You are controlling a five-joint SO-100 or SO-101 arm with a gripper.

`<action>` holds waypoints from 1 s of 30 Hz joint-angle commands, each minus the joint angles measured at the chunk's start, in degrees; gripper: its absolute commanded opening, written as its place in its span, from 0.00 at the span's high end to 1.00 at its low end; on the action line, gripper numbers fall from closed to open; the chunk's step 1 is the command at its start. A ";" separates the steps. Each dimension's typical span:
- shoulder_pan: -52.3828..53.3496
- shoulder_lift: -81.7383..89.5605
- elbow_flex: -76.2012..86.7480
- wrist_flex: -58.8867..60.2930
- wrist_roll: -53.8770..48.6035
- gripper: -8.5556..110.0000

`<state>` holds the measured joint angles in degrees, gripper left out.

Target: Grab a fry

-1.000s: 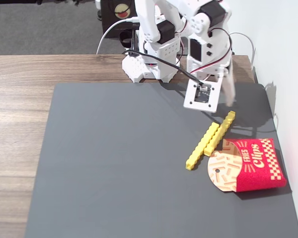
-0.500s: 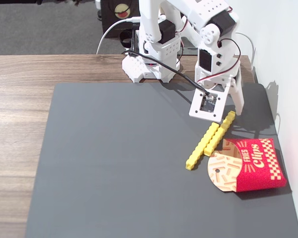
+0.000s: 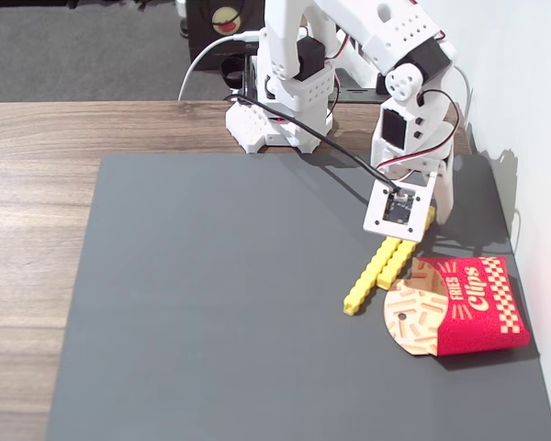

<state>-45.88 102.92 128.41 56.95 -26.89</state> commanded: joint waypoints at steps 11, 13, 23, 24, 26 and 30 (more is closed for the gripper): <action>-0.88 -0.70 -3.08 -1.23 0.53 0.92; -1.14 -0.79 -3.16 -1.05 0.53 0.92; 0.09 3.96 -3.52 4.04 -1.58 0.92; 0.79 5.27 -3.52 5.01 -1.85 0.92; 2.37 8.00 -3.43 7.21 -2.46 0.92; 5.98 13.62 -3.25 11.60 -4.39 0.92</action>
<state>-42.01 111.80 127.44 65.92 -30.15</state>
